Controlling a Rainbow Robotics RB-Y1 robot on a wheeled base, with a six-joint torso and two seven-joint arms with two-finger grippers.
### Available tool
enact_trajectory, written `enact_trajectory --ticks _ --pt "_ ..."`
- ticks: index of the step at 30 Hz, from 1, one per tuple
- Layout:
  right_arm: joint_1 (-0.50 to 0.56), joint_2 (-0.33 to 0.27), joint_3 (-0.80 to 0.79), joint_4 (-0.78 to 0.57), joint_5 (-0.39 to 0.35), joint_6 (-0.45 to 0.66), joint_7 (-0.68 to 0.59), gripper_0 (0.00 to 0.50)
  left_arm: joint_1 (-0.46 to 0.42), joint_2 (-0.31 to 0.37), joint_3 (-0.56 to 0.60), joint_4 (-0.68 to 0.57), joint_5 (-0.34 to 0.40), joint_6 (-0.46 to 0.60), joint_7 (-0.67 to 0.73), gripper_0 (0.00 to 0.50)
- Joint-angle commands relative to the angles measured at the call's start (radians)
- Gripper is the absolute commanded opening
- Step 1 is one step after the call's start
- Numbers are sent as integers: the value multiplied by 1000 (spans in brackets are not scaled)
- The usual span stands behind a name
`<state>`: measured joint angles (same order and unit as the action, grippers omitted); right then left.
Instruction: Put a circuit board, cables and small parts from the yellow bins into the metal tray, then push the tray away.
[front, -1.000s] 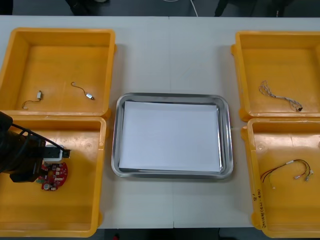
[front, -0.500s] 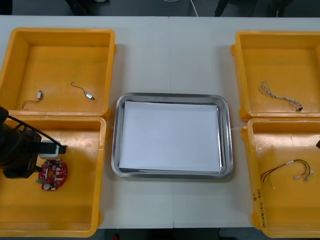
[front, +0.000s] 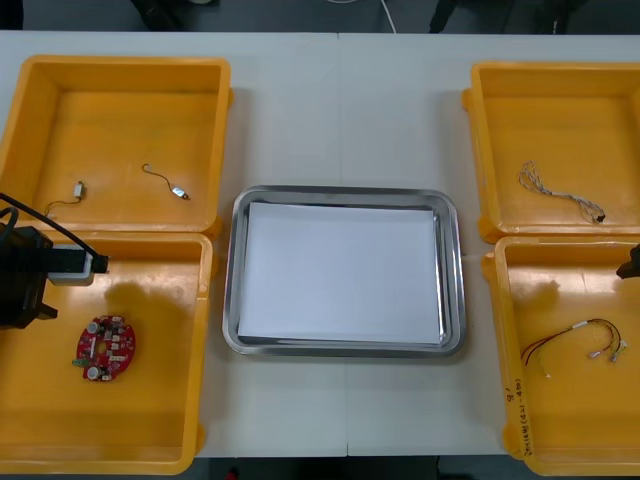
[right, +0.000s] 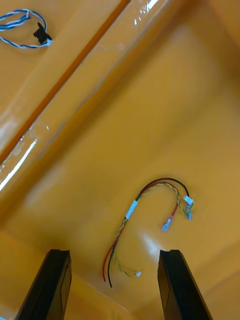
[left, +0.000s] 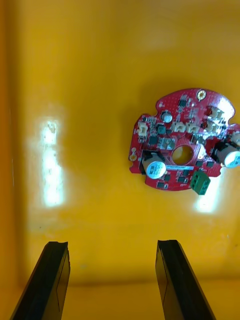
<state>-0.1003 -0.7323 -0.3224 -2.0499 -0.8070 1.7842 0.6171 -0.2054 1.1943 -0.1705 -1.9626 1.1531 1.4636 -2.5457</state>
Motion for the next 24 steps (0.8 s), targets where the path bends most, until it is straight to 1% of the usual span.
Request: enact_trajectory --ticks 1,8,15,20,24 --pt "-24 -39 25 36 2 -46 -25 500 6 -38 52 -53 5 23 -45 500" --pt "-19 -33 54 109 -5 -117 -25 500 78 -45 102 -107 -3 32 -56 500" --pt "-15 -21 85 146 5 -166 -27 500 141 -45 132 -136 -12 27 -79 500" --pt "-1 11 91 152 14 -186 -27 500 198 -45 144 -137 -23 -20 -139 500" --pt "13 36 94 154 22 -203 -25 500 230 -45 146 -144 -24 -48 -150 500"
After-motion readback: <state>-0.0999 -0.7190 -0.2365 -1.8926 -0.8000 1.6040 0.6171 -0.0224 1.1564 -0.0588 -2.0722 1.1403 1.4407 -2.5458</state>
